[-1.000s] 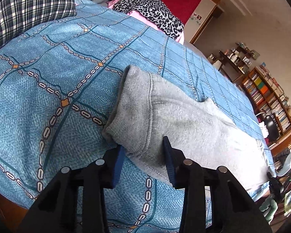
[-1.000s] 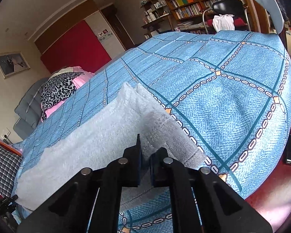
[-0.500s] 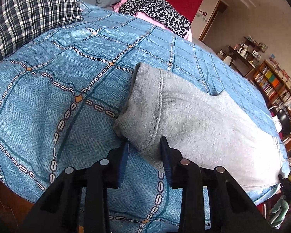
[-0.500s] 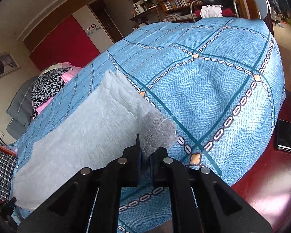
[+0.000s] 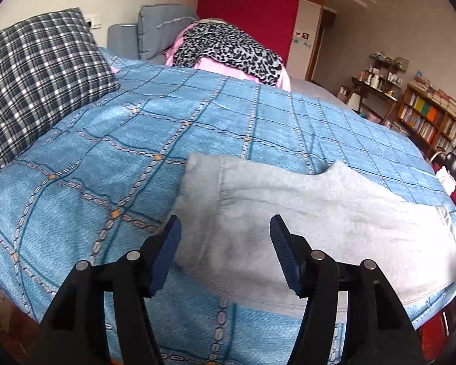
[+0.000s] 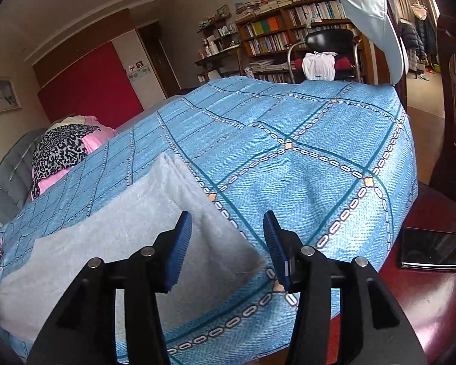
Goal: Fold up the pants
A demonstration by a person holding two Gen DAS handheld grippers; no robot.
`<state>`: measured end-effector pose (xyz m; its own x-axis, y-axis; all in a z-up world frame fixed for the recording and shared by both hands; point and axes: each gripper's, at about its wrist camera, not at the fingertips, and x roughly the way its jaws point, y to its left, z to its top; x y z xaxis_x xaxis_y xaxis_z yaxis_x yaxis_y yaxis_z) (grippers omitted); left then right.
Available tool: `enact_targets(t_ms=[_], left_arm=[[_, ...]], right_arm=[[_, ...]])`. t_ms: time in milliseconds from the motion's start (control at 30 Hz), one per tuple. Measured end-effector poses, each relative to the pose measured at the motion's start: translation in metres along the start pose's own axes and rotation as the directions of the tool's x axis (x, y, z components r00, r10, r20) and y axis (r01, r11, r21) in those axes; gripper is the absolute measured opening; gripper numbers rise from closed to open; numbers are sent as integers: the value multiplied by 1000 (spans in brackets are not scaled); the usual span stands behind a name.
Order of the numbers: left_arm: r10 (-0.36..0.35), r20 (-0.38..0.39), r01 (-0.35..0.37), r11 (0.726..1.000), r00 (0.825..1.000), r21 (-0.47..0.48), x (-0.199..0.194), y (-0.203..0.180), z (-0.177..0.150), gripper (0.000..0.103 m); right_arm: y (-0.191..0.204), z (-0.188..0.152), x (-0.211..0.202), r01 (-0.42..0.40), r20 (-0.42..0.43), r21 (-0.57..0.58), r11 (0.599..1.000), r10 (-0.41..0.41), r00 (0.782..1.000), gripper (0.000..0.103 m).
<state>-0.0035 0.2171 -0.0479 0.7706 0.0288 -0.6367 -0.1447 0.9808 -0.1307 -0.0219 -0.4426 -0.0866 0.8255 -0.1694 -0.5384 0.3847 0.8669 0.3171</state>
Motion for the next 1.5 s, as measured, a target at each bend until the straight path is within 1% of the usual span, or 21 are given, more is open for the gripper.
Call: enact_targets(t_ms=[67,167,233,300,367,433,500,533,567,633,700,800,900,967,1033,1133,1233,1367,1433,1500], left_arm=[[-44,-9,44,998,999,40,8,-19,4,61],[-97,-30,100,991,995,89,22,-47,8,61],[-118,-52,123,986,992,108,33,-62,10,61],[-127,-76,136,983,989,123,46,-73,12,61],[-114,-98,127,983,989,136,60,-77,11,61],[-67,-116,84,985,991,150,73,-78,7,61],[-26,-139,47,987,990,152,86,-71,1,61],[-14,-150,35,989,989,143,91,-64,-4,61],[-19,-157,40,991,987,129,94,-60,-7,62],[-40,-142,59,989,989,133,93,-56,-13,62],[-32,-136,53,987,990,152,92,-57,-14,62],[-7,-150,32,986,989,161,93,-61,-12,62],[-6,-159,32,986,987,161,93,-68,-7,69],[-17,-159,44,985,987,169,92,-75,-5,69],[-25,-159,53,983,987,178,92,-81,-4,69],[-32,-161,62,981,986,182,94,-87,-1,69],[-46,-163,76,980,986,183,98,-93,2,69],[-49,-171,81,980,984,184,105,-93,0,71],[-55,-177,88,979,983,185,107,-92,-1,72],[-59,-174,92,977,983,190,109,-92,-4,72]], right_arm=[[15,-1,1,-21,11,-42,999,21,1000,51],[36,-5,5,-66,3,-91,994,67,998,58],[49,-8,12,-94,-22,-129,987,92,996,59],[58,-12,21,-96,-50,-165,982,89,995,60],[61,-17,30,-91,-80,-191,977,77,994,60],[60,-21,41,-72,-110,-200,977,51,993,60],[55,-26,51,-46,-138,-208,977,17,990,60],[52,-27,55,-53,-148,-213,976,22,989,60],[52,-29,57,-57,-149,-226,972,24,989,60],[54,-30,59,-49,-151,-258,965,10,989,60],[57,-30,60,-36,-158,-275,961,-8,987,60],[61,-22,60,-29,-172,-260,965,-17,985,60],[70,-7,53,-55,-147,-260,964,17,989,60],[79,6,50,-70,-130,-278,958,35,991,60],[90,17,55,-93,-139,-284,954,55,989,61],[110,31,70,-123,-162,-306,944,75,984,62],[132,39,98,-128,-197,-358,925,59,979,69],[143,45,145,-119,-270,-403,907,7,963,69],[140,48,167,-90,-292,-412,907,-38,956,69],[131,50,184,-55,-291,-415,908,-75,954,69]])
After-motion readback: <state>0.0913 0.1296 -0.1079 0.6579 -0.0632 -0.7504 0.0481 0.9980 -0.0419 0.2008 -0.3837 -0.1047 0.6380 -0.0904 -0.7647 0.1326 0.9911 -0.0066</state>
